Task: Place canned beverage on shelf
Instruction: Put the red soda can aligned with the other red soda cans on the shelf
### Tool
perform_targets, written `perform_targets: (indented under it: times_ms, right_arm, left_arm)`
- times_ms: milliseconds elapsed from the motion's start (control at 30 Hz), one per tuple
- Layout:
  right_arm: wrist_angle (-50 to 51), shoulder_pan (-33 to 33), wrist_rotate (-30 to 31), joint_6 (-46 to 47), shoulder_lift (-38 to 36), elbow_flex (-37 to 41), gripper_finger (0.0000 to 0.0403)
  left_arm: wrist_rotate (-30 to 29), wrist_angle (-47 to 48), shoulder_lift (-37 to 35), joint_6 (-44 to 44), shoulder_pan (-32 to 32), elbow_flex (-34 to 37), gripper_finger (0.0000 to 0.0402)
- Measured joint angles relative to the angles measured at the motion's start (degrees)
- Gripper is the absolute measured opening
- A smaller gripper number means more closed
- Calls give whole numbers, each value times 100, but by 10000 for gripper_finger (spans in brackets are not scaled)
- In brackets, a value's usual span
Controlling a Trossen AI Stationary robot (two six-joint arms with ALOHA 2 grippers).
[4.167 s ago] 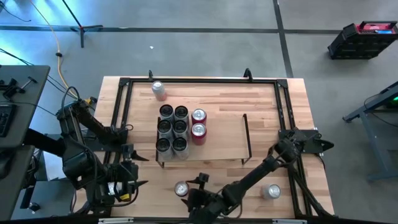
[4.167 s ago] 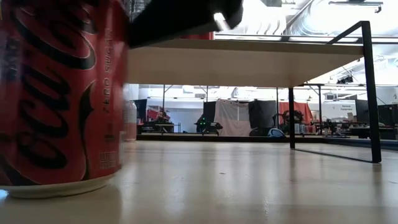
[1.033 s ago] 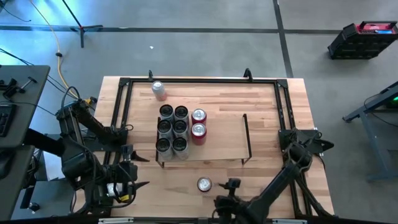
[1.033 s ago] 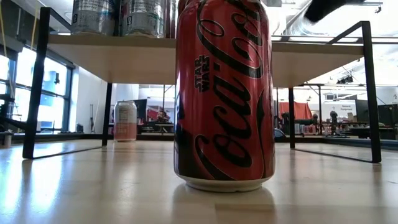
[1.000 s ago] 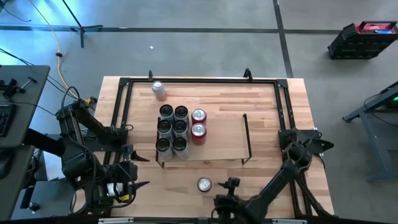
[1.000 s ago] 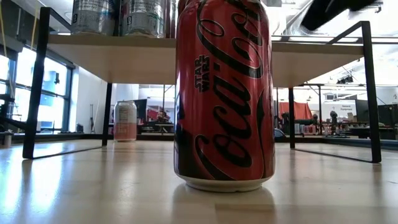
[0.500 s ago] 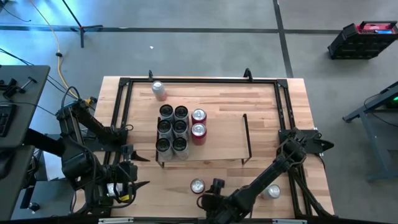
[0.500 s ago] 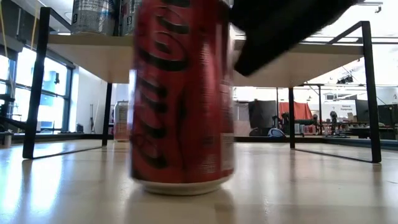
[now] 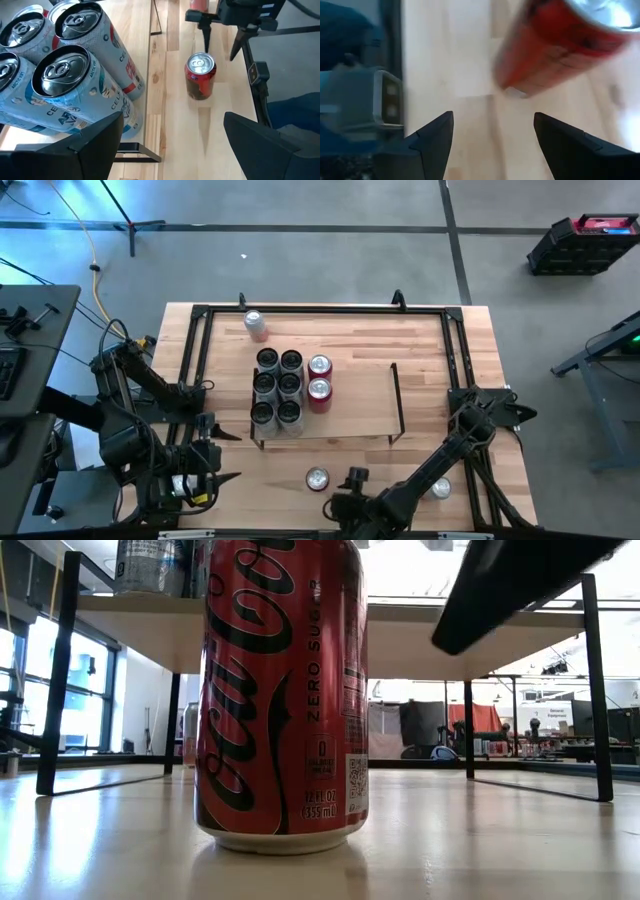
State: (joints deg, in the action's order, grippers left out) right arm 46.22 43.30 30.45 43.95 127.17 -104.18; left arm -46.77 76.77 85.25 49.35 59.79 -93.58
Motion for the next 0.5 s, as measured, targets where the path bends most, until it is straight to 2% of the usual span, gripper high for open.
perform_targets:
  times_ms: [233, 500]
  right_arm:
    - [-18, -113, 127, 120, -2, -104, 260]
    - [826, -104, 539, 79, -17, -975, 260]
  left_arm:
    - [-21, -8, 0, -1, -2, 1, 335]
    - [-32, -9, 0, -5, -2, 0, 335]
